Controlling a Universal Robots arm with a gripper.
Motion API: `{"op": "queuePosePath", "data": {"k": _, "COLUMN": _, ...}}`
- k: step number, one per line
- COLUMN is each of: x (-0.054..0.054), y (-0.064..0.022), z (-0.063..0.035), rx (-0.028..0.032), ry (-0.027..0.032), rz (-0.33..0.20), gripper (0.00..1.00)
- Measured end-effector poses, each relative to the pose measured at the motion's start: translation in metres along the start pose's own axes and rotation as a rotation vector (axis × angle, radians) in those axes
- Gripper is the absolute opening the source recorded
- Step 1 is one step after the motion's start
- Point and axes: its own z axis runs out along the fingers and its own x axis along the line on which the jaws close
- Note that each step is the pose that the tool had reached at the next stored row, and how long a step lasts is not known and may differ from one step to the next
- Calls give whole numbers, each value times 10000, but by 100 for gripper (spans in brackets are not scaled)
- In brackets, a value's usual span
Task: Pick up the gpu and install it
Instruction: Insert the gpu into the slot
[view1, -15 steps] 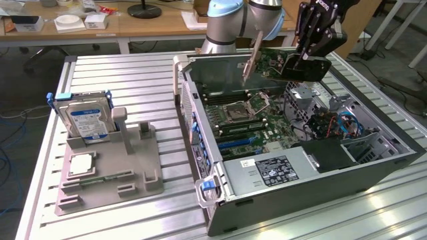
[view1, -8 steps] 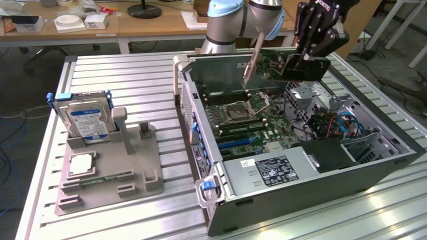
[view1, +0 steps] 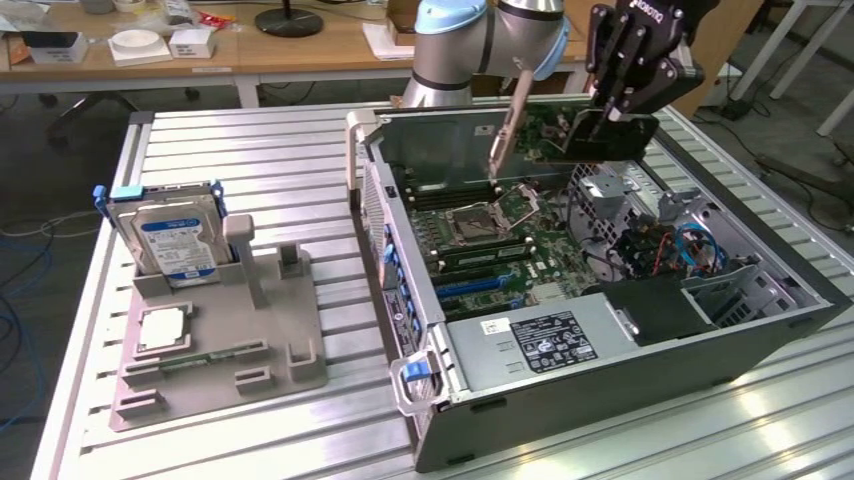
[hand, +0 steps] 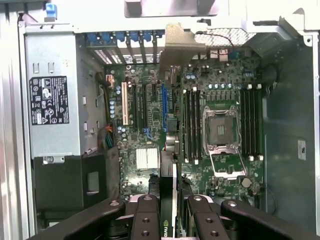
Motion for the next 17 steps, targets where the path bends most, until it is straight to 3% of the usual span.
{"op": "queuePosePath", "data": {"k": 6, "x": 0, "y": 0, "z": 0, "rx": -4, "ry": 12, "rz": -254, "gripper": 26}}
{"op": "queuePosePath", "data": {"k": 7, "x": 0, "y": 2, "z": 1, "rx": 17, "ry": 11, "rz": -254, "gripper": 26}}
{"op": "queuePosePath", "data": {"k": 8, "x": 0, "y": 4, "z": 1, "rx": 93, "ry": 9, "rz": -256, "gripper": 26}}
{"op": "queuePosePath", "data": {"k": 11, "x": 0, "y": 9, "z": 4, "rx": 498, "ry": -9, "rz": -262, "gripper": 26}}
{"op": "queuePosePath", "data": {"k": 12, "x": 0, "y": 8, "z": 11, "rx": 552, "ry": -13, "rz": -262, "gripper": 26}}
{"op": "queuePosePath", "data": {"k": 17, "x": 0, "y": 13, "z": 40, "rx": 572, "ry": -14, "rz": -238, "gripper": 26}}
